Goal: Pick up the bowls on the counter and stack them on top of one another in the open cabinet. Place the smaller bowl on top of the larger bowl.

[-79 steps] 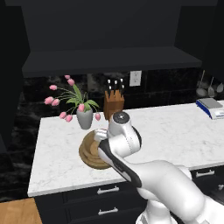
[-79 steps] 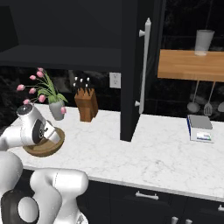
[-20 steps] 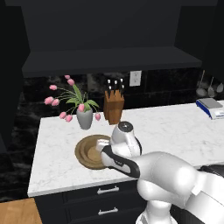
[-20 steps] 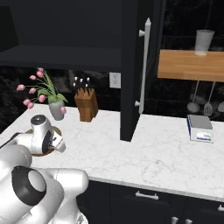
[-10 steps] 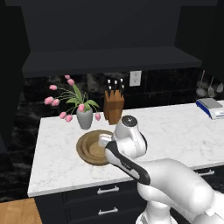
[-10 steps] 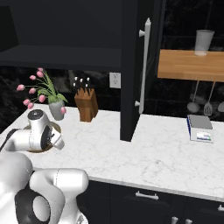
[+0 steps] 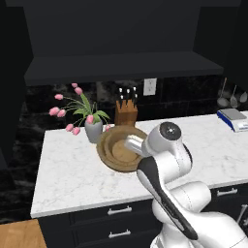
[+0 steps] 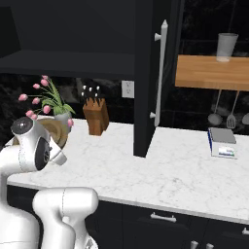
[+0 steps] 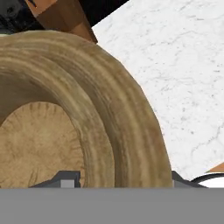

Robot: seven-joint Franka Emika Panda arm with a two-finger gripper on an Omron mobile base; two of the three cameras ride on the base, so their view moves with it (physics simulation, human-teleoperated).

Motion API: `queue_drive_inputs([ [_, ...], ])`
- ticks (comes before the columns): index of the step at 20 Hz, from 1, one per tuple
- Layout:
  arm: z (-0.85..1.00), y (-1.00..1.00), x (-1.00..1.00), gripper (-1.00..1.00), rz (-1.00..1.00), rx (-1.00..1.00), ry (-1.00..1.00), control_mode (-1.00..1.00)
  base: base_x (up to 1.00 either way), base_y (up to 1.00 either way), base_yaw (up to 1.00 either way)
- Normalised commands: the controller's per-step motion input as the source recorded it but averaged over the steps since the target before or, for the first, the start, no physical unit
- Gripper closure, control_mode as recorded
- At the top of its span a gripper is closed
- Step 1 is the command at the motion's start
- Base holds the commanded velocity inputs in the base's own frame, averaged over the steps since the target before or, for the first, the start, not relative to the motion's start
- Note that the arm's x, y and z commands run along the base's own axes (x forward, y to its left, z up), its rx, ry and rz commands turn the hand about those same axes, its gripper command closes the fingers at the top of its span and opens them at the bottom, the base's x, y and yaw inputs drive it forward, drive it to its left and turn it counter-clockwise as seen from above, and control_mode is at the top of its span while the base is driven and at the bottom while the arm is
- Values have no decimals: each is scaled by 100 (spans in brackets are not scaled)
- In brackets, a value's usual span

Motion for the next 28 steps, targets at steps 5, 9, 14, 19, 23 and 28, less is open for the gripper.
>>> queue_drive_inputs([
  [5, 100, -49, -57, 100, -15, 14, -24, -100, 0, 0, 0],
  [9, 100, -57, -45, 100, -11, 18, -17, -100, 0, 0, 0],
  [14, 100, -32, -12, 100, -7, 12, -18, -100, 0, 0, 0],
  [19, 100, -3, 31, 100, -9, 3, -14, -100, 0, 0, 0],
  [23, 70, 0, 97, 100, -15, 0, 5, -100, 0, 0, 0],
  [28, 50, -3, 99, 100, -8, 0, 12, -100, 0, 0, 0],
])
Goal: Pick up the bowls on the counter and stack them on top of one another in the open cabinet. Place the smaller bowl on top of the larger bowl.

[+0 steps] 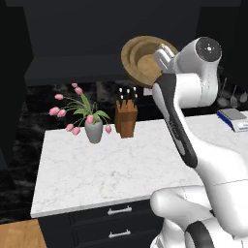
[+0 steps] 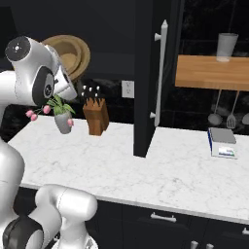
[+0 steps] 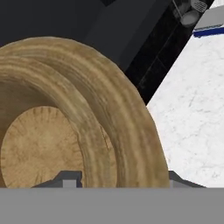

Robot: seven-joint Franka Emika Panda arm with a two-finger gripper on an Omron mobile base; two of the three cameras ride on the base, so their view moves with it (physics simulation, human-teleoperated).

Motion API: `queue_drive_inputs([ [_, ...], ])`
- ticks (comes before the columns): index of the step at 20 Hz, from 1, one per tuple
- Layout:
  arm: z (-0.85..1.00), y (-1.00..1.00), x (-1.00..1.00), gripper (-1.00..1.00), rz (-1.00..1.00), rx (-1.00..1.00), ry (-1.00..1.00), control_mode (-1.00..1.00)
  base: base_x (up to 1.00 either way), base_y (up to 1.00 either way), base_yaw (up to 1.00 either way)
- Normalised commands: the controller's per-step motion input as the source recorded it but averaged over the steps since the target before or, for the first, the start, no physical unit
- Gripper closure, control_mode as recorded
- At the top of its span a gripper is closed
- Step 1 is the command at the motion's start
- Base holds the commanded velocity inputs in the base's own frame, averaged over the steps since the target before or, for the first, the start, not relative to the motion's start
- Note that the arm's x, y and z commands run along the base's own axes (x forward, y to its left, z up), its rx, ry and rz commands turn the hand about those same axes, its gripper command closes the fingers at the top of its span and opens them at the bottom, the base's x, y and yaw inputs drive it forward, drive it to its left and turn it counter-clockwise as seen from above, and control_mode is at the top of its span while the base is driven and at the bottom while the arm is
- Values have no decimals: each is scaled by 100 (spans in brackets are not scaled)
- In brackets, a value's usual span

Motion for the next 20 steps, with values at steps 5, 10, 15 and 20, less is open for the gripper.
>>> queue_drive_inputs([
  [5, 18, 0, 97, 100, -3, 0, 2, -100, 0, 0, 0],
  [10, -33, 0, 86, 100, 0, -2, 1, -100, 0, 0, 0],
  [15, -15, 0, 100, 100, -1, 0, 1, -100, 0, 0, 0],
  [20, 0, 0, 100, 100, -4, 0, 4, -100, 0, 0, 0],
])
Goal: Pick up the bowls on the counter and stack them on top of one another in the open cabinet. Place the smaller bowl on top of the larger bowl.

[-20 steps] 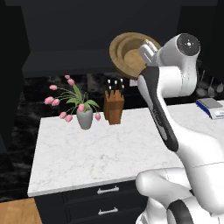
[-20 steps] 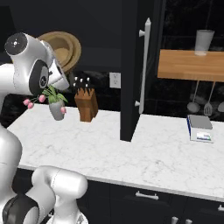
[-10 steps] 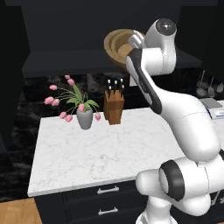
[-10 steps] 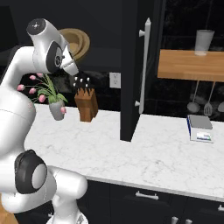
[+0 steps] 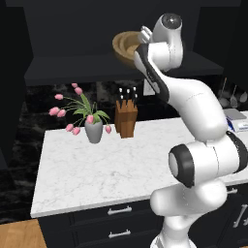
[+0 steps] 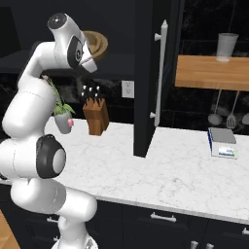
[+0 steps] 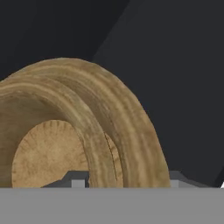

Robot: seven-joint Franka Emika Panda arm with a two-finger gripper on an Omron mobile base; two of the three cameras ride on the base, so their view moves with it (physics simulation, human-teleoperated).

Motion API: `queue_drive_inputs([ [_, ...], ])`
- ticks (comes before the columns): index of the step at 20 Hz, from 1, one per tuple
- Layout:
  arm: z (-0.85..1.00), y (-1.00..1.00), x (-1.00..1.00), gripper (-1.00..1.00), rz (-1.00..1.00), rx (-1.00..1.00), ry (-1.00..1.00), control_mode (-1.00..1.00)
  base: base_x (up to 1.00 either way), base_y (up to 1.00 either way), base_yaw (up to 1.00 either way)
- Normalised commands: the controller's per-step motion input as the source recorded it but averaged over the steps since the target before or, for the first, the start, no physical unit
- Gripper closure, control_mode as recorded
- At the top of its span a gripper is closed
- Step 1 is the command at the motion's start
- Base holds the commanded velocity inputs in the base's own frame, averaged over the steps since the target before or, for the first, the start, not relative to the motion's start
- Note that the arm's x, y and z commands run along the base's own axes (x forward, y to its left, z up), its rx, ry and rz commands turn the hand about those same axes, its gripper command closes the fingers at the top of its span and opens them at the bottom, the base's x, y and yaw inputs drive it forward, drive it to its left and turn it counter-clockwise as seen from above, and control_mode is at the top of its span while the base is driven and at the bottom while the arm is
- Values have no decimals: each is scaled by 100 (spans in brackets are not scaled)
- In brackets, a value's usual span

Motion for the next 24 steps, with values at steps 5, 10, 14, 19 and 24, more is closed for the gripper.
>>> queue_drive_inputs([
  [5, 0, 0, 25, -100, -1, 0, -1, -100, 0, 0, 0],
  [10, -1, 0, -61, -100, 0, -1, -28, -100, 0, 0, 0],
  [14, -5, -1, -83, -100, 0, -1, -40, -100, 0, 0, 0],
  [19, -42, -12, -100, -100, 0, 0, -45, -100, 0, 0, 0],
  [24, -97, -24, -100, -100, 0, 0, -19, -100, 0, 0, 0],
])
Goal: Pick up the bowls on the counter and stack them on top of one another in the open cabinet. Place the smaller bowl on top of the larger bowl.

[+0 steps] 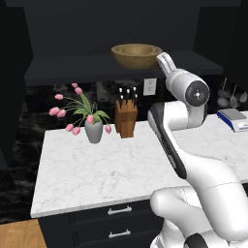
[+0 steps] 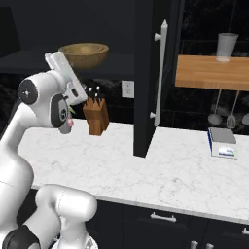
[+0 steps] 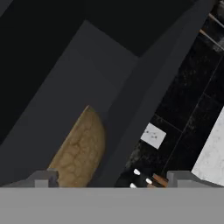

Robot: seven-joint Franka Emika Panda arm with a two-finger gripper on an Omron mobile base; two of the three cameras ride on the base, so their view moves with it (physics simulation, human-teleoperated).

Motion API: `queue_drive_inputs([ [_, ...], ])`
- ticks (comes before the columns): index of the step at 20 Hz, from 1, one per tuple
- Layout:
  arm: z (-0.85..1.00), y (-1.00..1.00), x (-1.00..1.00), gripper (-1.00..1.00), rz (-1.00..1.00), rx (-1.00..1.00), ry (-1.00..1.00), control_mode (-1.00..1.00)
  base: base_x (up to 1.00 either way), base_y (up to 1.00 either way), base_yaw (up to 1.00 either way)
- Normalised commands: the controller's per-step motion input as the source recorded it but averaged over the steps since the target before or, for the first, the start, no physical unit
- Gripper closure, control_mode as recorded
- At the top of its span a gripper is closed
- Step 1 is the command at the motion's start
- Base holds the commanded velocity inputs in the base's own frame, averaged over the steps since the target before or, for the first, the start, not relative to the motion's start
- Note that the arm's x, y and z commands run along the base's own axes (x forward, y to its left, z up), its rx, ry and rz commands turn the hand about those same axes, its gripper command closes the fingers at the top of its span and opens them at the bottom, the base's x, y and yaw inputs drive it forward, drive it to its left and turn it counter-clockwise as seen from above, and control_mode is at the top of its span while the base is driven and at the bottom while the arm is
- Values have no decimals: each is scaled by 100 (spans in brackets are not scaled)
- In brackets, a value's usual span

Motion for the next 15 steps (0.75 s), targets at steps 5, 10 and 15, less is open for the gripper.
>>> queue_drive_inputs([
  [5, -71, -27, -100, -100, -1, 7, 5, -100, 0, 0, 0],
  [10, 91, -19, -93, -100, -14, 34, 54, -100, 0, 0, 0],
  [15, 35, 2, -37, -100, 3, -1, 16, -100, 0, 0, 0],
])
